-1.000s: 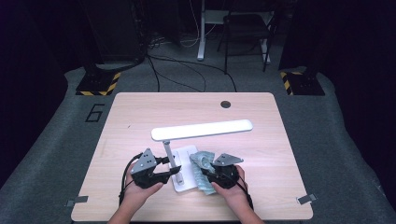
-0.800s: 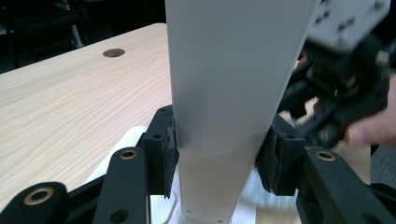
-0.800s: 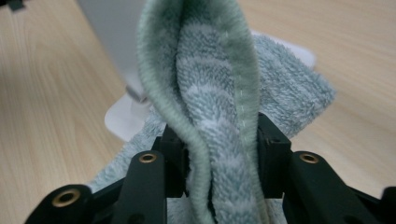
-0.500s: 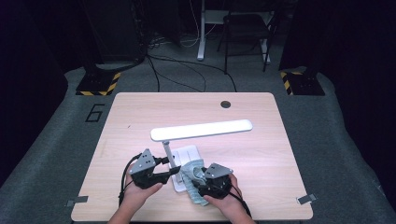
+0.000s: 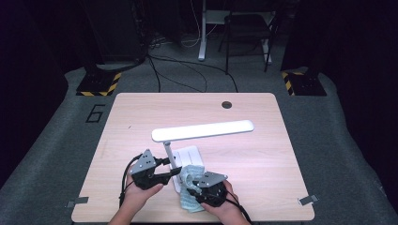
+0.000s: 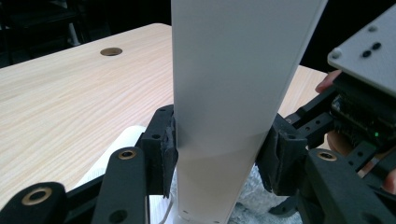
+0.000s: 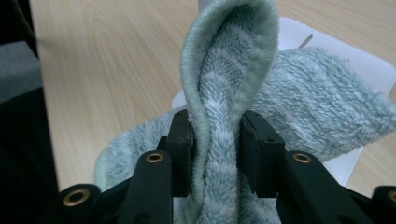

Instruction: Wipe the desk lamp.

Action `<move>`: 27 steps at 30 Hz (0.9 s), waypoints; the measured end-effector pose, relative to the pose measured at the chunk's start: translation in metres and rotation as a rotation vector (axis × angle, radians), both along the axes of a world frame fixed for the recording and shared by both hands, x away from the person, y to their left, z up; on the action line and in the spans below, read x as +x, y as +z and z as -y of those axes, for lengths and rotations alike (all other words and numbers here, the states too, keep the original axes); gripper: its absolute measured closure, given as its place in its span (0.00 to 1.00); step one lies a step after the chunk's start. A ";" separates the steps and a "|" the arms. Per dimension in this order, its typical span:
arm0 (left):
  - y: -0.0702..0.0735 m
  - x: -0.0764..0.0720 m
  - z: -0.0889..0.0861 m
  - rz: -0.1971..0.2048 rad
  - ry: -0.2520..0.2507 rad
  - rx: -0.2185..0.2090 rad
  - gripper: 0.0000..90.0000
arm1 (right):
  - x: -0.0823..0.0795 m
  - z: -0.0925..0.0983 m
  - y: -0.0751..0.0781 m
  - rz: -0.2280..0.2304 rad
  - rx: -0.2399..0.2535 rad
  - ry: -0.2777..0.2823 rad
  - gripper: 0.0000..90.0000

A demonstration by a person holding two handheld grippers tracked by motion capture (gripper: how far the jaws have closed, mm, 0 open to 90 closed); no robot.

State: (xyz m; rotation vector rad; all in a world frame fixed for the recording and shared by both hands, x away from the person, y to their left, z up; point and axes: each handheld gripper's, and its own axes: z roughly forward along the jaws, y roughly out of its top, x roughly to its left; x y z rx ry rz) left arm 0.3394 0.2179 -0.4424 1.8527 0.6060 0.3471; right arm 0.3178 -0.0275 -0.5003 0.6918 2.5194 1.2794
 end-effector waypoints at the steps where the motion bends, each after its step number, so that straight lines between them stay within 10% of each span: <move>1: 0.000 0.000 0.000 -0.001 0.001 -0.001 0.58 | -0.001 -0.002 -0.001 0.025 -0.012 -0.009 0.72; 7: 0.000 0.000 0.000 0.000 -0.001 -0.007 0.58 | -0.005 -0.013 -0.009 0.204 -0.144 -0.025 0.51; 16: -0.001 0.001 0.000 -0.002 0.000 -0.008 0.58 | 0.004 -0.016 -0.013 0.130 -0.133 -0.063 0.34; 27: 0.000 0.002 -0.001 -0.011 -0.005 -0.011 0.58 | 0.006 -0.019 -0.017 0.143 -0.171 -0.039 0.30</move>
